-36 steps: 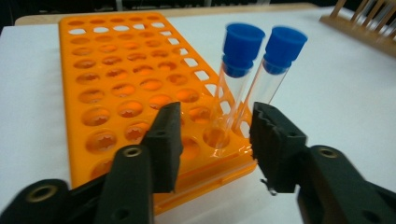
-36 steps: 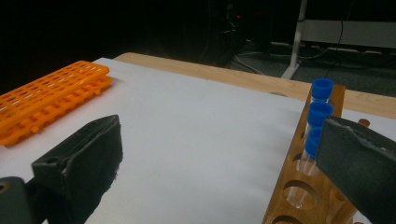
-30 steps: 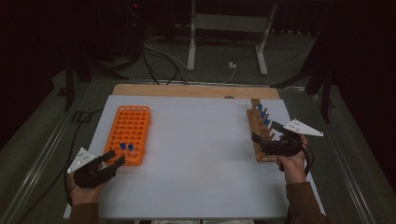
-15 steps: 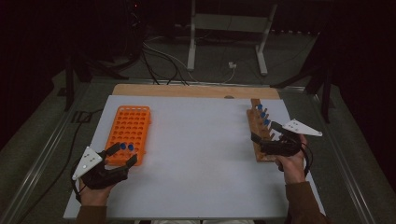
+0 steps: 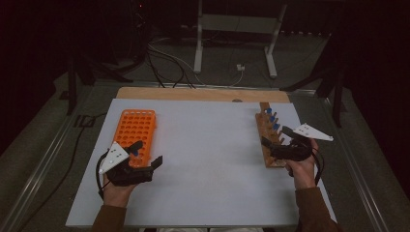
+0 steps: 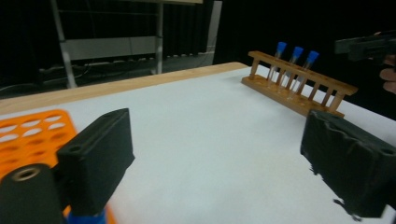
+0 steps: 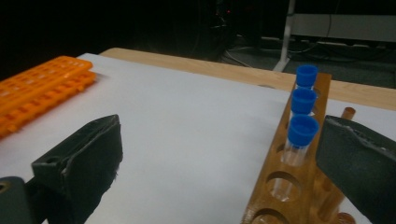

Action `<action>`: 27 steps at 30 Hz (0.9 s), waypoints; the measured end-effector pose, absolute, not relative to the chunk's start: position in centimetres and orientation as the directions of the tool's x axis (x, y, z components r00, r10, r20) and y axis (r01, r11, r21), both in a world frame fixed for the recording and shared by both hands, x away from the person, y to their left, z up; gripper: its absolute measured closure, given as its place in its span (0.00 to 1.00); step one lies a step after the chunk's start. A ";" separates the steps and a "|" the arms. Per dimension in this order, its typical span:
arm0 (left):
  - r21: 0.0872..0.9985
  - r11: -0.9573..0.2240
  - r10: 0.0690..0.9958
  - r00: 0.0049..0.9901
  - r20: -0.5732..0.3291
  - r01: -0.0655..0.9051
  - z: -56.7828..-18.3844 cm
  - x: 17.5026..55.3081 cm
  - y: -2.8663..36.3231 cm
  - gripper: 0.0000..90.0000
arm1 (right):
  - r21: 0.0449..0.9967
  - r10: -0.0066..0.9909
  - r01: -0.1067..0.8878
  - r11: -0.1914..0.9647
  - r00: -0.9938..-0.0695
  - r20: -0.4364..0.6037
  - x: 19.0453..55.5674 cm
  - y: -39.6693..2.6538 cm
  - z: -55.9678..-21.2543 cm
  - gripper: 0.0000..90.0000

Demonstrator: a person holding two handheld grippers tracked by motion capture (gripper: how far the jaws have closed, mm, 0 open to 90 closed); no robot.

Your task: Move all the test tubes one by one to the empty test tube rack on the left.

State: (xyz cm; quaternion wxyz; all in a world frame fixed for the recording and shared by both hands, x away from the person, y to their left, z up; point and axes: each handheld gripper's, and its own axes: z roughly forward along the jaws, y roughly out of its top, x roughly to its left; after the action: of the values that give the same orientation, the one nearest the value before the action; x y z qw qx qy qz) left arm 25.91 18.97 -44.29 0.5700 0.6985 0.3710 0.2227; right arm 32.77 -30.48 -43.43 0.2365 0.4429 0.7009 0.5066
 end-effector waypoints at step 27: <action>0.955 -0.123 0.766 0.637 -0.081 0.269 -46.0 26.6 15.8 0.01 | 0.895 0.903 0.410 0.174 -0.429 0.021 36.1 -32.5 -45.1 0.41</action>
State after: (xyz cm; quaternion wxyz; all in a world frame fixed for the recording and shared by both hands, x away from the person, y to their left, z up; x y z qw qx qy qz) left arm 26.64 15.76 -45.99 0.5545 0.7149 0.3620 0.2244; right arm 36.12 -32.55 -45.12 0.2737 0.4587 0.7157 0.4500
